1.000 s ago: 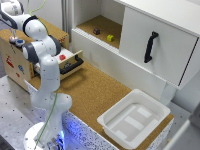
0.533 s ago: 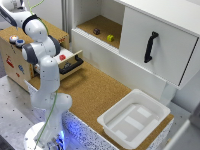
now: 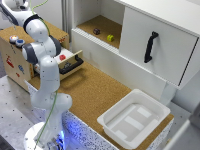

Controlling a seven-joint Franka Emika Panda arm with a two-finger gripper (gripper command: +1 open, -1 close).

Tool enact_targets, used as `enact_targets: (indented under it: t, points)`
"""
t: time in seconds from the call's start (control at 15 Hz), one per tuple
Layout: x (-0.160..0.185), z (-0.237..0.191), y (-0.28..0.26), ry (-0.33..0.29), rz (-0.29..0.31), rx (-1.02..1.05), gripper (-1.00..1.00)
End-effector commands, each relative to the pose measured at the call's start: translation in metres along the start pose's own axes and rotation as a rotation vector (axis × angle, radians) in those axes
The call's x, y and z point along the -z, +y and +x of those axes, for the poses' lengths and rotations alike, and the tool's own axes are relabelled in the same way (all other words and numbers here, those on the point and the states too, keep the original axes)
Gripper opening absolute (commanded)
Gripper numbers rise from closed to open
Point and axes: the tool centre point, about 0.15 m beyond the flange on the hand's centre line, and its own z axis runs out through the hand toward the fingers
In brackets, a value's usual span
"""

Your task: Turn on the red led light

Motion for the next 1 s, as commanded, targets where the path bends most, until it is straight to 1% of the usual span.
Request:
enact_targets:
  t: [0.0,0.07,0.13,0.2,0.47,0.73,0.93]
  points:
    - [-0.031,-0.029,0.081,0.064,0.136,-0.072,1.0]
    - [-0.035,-0.032,0.097,0.065,0.141,-0.073,1.0]
    - [-0.039,-0.035,0.114,0.078,0.16,-0.063,1.0]
    - [-0.045,-0.036,0.126,0.074,0.17,-0.056,1.0]
    - [-0.067,-0.039,0.172,0.083,0.201,0.031,1.0]
    - [-0.081,-0.046,0.213,0.082,0.185,0.101,1.0]
    - [-0.089,-0.067,0.249,0.071,0.181,0.05,1.0]
